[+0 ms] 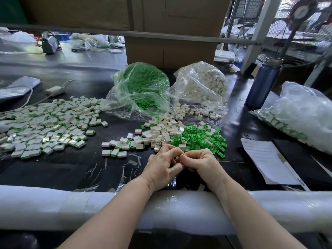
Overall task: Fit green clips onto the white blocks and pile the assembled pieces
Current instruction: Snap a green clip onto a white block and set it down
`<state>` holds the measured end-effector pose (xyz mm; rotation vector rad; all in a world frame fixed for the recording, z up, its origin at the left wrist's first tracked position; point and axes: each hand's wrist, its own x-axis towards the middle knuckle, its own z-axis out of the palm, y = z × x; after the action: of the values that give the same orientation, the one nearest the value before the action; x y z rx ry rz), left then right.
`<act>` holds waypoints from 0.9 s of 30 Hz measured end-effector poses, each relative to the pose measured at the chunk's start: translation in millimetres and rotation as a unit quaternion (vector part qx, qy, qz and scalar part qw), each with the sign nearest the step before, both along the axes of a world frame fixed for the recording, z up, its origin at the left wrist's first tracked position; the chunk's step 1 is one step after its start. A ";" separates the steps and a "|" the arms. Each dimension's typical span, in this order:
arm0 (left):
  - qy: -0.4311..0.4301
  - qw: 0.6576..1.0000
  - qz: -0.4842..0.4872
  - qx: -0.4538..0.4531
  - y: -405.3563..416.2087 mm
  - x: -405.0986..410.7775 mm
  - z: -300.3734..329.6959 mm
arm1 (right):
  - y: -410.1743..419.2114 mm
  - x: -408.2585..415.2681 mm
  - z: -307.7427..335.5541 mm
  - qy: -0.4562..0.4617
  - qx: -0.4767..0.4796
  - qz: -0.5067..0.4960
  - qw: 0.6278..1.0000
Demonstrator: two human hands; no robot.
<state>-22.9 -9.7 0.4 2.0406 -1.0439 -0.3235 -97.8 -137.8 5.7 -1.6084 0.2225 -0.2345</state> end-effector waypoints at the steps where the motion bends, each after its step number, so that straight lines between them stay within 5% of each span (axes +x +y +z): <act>1: -0.004 1.000 -0.001 0.002 -0.4 0.3 -0.8 | 0.1 0.0 -0.2 -0.001 0.001 0.000 1.000; 27: -0.025 1.000 -0.005 0.016 -0.7 1.1 -1.7 | -1.9 1.7 -4.1 0.010 -0.005 -0.021 1.000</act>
<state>-21.8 -10.4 -1.3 2.0827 -1.0871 -0.2981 -96.1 -139.6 1.6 -1.6185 0.2714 -0.2521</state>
